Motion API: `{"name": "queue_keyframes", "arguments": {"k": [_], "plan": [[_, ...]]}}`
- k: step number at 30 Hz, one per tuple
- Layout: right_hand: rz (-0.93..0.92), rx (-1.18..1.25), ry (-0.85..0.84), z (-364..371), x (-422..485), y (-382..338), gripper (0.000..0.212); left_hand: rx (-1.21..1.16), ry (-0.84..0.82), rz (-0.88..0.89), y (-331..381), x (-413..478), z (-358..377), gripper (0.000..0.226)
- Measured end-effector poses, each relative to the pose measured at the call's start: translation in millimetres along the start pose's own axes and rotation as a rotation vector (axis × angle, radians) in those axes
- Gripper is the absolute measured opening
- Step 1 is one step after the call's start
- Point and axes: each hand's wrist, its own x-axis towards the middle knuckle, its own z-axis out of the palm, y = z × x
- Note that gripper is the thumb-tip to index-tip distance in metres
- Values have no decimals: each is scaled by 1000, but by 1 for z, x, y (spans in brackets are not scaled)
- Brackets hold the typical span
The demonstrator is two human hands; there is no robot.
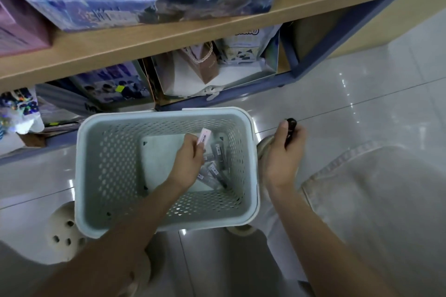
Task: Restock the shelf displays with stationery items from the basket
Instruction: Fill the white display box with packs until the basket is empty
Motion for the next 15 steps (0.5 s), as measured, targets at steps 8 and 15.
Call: {"name": "queue_keyframes", "arguments": {"k": [8, 15], "plan": [[-93, 68, -484, 0, -29, -42, 19, -500, 73, 199, 81, -50, -5, 15], [81, 226, -236, -7, -24, -44, 21, -146, 36, 258, 64, -37, -9, 12]]}}
